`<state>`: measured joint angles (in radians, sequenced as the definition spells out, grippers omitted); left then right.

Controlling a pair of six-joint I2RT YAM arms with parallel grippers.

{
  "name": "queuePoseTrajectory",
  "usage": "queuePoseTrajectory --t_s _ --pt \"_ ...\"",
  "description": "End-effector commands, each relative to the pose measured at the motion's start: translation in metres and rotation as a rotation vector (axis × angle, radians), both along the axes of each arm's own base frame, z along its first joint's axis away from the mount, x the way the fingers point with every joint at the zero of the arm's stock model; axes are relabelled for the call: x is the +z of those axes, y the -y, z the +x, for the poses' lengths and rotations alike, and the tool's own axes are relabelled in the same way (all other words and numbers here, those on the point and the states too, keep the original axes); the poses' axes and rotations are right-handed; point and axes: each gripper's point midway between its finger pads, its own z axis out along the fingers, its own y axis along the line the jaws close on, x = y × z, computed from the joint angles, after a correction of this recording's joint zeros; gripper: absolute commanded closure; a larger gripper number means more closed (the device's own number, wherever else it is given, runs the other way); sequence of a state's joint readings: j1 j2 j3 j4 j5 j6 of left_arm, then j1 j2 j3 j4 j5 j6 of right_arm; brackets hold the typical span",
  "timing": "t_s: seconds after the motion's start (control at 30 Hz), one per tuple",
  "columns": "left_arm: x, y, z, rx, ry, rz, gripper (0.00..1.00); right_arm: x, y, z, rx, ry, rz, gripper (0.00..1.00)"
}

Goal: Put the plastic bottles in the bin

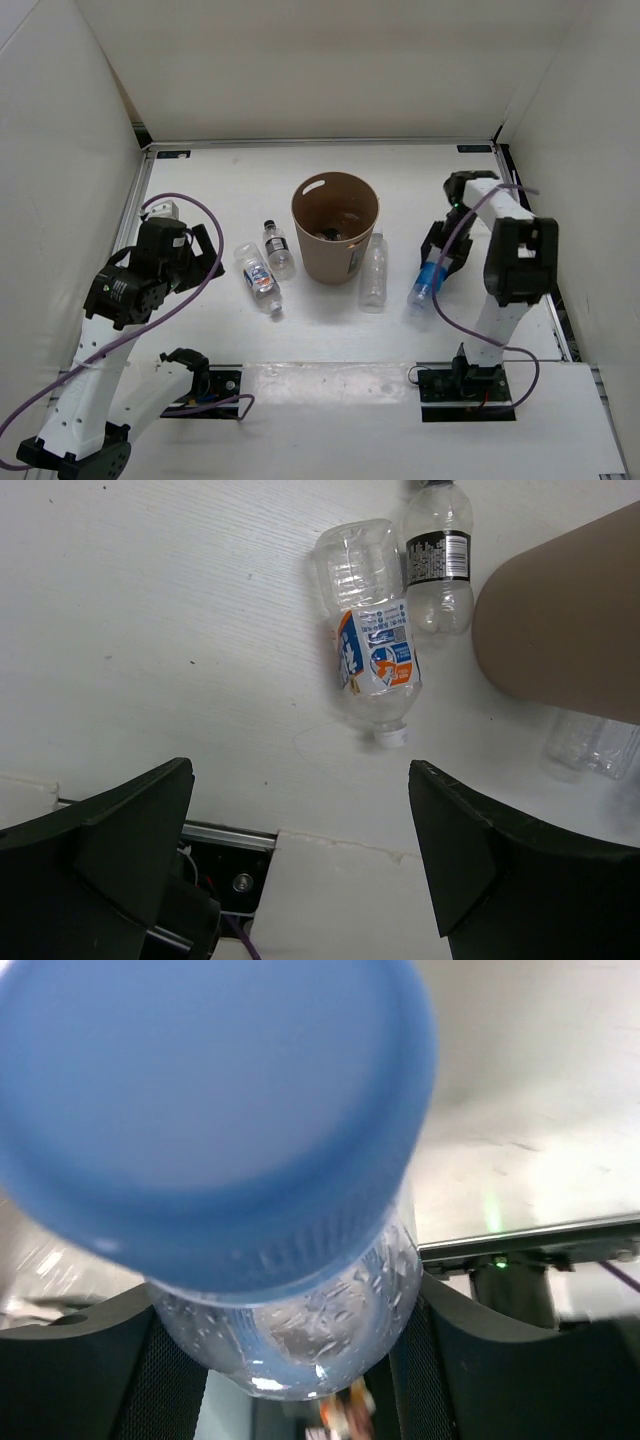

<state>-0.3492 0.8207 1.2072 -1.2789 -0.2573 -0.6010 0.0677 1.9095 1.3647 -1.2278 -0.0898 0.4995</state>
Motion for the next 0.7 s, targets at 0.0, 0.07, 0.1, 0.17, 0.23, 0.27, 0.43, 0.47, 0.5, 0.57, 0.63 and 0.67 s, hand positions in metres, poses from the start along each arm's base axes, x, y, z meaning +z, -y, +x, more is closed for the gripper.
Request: queuePoseTrajectory --t_s 0.0,0.07,0.1,0.17,0.23,0.27,0.43,0.47,0.5,0.57,0.63,0.67 --pt "0.008 -0.003 0.004 0.009 0.032 0.012 0.0 0.076 0.027 0.028 -0.048 0.268 -0.068 0.66" --pt "0.005 -0.003 0.004 0.007 0.025 0.013 0.0 0.118 0.05 0.053 -0.131 0.432 -0.085 0.68" --pt "0.006 -0.001 0.005 0.005 0.026 0.009 0.0 0.133 0.059 0.057 -0.15 0.488 -0.123 0.72" --pt "0.004 0.0 0.005 0.003 0.021 0.008 0.0 0.18 0.069 0.075 -0.195 0.654 -0.141 0.72" --pt "0.004 0.001 0.005 0.005 0.021 0.001 0.0 0.213 0.066 0.087 -0.207 0.79 -0.126 0.72" --pt "0.002 0.002 0.006 -0.002 0.013 0.0 0.0 0.242 0.059 0.095 -0.2 0.888 -0.111 0.72" --pt "0.001 0.003 0.005 -0.004 0.005 -0.002 0.0 0.344 -0.005 0.116 -0.001 1.303 -0.075 0.72" --pt "0.001 0.003 0.005 -0.004 0.002 0.0 0.0 0.354 -0.044 0.11 0.1 1.348 -0.01 0.72" --pt "0.002 0.003 0.003 -0.006 0.004 -0.005 0.0 0.368 -0.057 0.107 0.137 1.399 0.013 0.72" --pt "0.0 0.003 0.004 -0.005 0.0 -0.002 0.0 0.388 -0.107 0.098 0.3 1.502 0.083 0.7" --pt "-0.001 0.004 0.004 -0.009 -0.007 -0.001 0.0 0.395 -0.125 0.098 0.381 1.547 0.06 0.7" --pt "-0.001 0.004 0.004 -0.007 -0.007 -0.003 0.0 0.396 -0.14 0.092 0.434 1.564 0.042 0.7"
